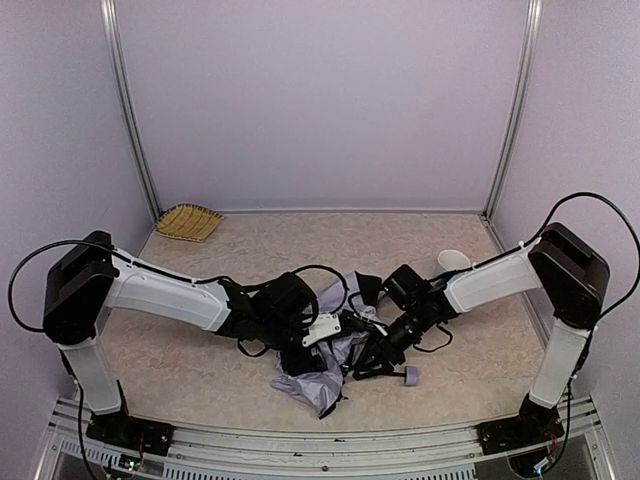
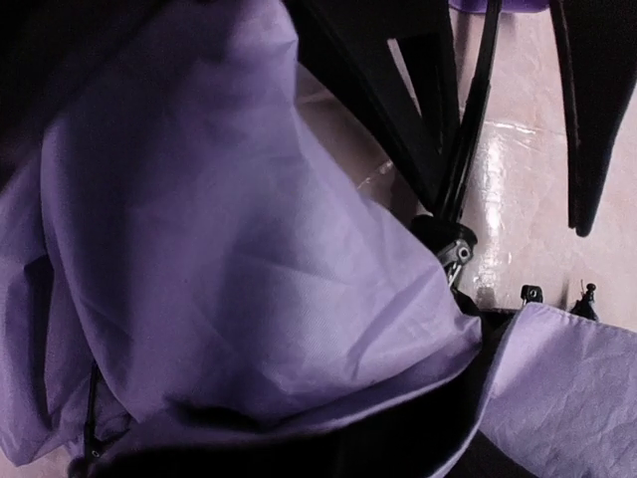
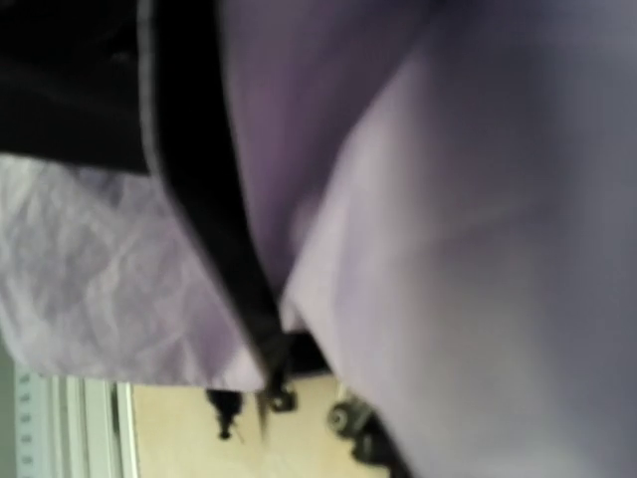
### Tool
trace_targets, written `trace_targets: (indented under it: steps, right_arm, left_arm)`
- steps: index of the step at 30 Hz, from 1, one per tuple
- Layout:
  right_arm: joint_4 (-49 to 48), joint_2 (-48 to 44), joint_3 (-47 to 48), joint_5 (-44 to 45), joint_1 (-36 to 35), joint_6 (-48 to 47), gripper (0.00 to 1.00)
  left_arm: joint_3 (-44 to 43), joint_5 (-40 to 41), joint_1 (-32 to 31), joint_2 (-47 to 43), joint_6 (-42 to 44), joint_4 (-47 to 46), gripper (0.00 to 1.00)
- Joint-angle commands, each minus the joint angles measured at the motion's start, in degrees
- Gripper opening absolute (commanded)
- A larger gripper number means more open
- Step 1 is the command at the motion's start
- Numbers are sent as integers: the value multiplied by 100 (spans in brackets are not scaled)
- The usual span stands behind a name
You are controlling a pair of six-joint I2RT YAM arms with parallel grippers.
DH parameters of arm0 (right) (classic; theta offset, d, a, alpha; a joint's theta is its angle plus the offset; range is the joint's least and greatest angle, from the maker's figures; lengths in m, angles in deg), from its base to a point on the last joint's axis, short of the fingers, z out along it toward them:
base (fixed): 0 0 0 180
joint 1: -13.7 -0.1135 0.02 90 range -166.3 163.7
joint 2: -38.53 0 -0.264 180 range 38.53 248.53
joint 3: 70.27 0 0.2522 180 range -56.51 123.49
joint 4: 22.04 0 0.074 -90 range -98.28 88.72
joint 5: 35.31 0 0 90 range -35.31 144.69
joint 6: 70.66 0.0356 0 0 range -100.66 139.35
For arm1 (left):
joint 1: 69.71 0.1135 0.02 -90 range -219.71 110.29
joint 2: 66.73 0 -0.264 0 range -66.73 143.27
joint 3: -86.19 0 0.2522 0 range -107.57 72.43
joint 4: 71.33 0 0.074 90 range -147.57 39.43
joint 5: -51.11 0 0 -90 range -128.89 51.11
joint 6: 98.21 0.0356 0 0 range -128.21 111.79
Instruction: Put away the umbrella
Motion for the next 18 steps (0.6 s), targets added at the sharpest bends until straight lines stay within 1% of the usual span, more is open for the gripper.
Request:
trace_targets:
  steps: [1,4,5,6,7,8,9,10,14,18]
  right_arm:
    - [28,-799,-78,193,212,617,53]
    - [102,-1297,-152,628,244,848,59]
    - [153,-1471,-174,806,268,902,62]
    - [190,-1621,-202,967,299,953,67]
    - [224,-1808,-232,1146,333,998,77]
    - [268,-1964,-251,1275,364,1012,81]
    - [306,-2120,-240,1434,386,1010,93]
    - [344,-2250,-199,1641,398,973,97]
    - [405,-2596,-14,2285,349,770,98]
    - [-36,-3092,-233,2983,-332,100,96]
  left_arm:
    - [-127,-944,538,483,-459,908,63]
    - [-358,-1294,731,624,-622,964,60]
    - [-394,-1340,796,639,-681,959,59]
    - [-401,-1331,851,632,-750,963,58]
    - [-391,-1342,901,605,-834,983,58]
    - [-366,-1356,946,565,-932,981,57]
    - [-324,-1429,978,502,-1047,961,56]
    - [-257,-1500,993,407,-1128,915,55]
    - [107,-1641,996,103,-1476,593,52]
    - [371,-1723,982,-250,-1975,662,48]
